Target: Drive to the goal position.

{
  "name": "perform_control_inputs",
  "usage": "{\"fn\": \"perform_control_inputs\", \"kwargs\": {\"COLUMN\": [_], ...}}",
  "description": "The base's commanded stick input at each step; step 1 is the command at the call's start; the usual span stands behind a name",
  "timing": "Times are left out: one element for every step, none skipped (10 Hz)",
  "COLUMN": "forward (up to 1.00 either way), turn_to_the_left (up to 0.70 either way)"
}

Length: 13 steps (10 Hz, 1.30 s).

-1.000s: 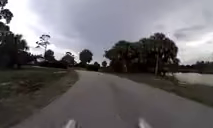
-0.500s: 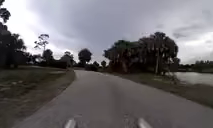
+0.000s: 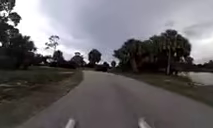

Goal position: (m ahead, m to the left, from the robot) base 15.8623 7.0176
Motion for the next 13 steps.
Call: {"fn": "perform_control_inputs", "kwargs": {"forward": [1.00, 1.00, 1.00, 1.00, 1.00, 1.00, 1.00, 1.00, 1.00, 1.00, 1.00, 1.00, 1.00], "turn_to_the_left": [0.00, 0.26, 0.40, 0.40, 0.40, 0.40, 0.00, 0.00, 0.00, 0.00, 0.00, 0.00, 0.00]}}
